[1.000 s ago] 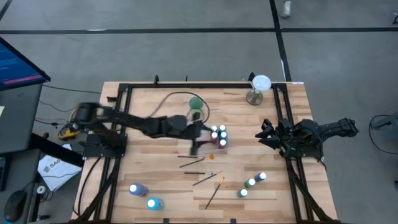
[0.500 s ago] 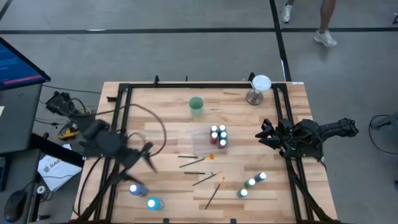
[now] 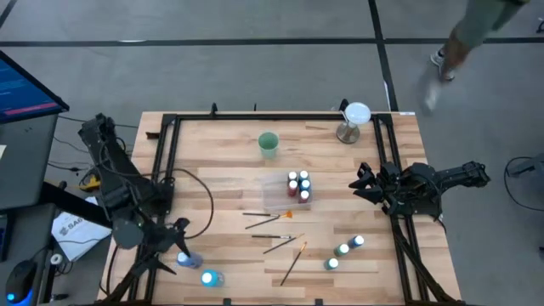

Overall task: Pick & Place Paint Supplies
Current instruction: Put the purple paint bottle into the transparent bin

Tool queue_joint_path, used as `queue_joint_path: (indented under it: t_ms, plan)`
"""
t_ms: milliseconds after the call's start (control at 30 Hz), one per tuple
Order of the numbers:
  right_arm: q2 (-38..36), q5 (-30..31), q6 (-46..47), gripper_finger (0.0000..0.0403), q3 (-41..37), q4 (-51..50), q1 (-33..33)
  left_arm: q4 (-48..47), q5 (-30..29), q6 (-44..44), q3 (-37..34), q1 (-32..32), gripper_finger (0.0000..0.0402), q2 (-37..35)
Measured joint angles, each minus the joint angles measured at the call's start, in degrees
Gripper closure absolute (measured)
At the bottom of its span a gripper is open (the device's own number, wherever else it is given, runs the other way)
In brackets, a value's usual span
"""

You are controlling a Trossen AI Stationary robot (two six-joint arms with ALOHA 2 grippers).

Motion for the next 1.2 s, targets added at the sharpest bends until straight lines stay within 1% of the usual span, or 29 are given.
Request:
queue_joint_path:
  t_ms: [233, 500, 567, 767, 933, 1067, 1200]
  plan:
    - [0.00, 0.00, 0.00, 0.0281, -0.01, 0.01, 0.00, 0.33, -0.54, -1.61, -4.91, -3.71, 0.0144, -0.14]
    - [0.00, 0.02, 0.00, 0.0281, 0.01, 0.01, -0.02, 0.56, -7.16, -1.21, -8.53, -4.43, 0.0143, -3.84]
    - [0.00, 0.00, 0.00, 0.0281, 0.01, 0.01, -0.01, 2.15, -8.43, -1.32, -9.35, -4.43, 0.0142, -4.95]
    - [0.00, 0.00, 0.00, 0.0281, 0.01, 0.01, -0.02, 10.55, -7.51, -2.25, -15.18, -4.96, 0.0142, -5.32]
    - [0.00, 0.01, 0.00, 0.0281, 0.01, 0.01, -0.01, 11.94, -7.79, -2.32, -18.85, -4.98, 0.0143, -5.31]
    - [0.00, 0.02, 0.00, 0.0281, -0.01, 0.01, 0.00, 12.36, -8.61, -1.92, -19.43, -4.98, 0.0157, -5.31]
    - [0.00, 0.00, 0.00, 0.0281, -0.01, 0.00, 0.00, 14.66, -8.74, -1.42, -19.43, -4.98, 0.0191, -5.31]
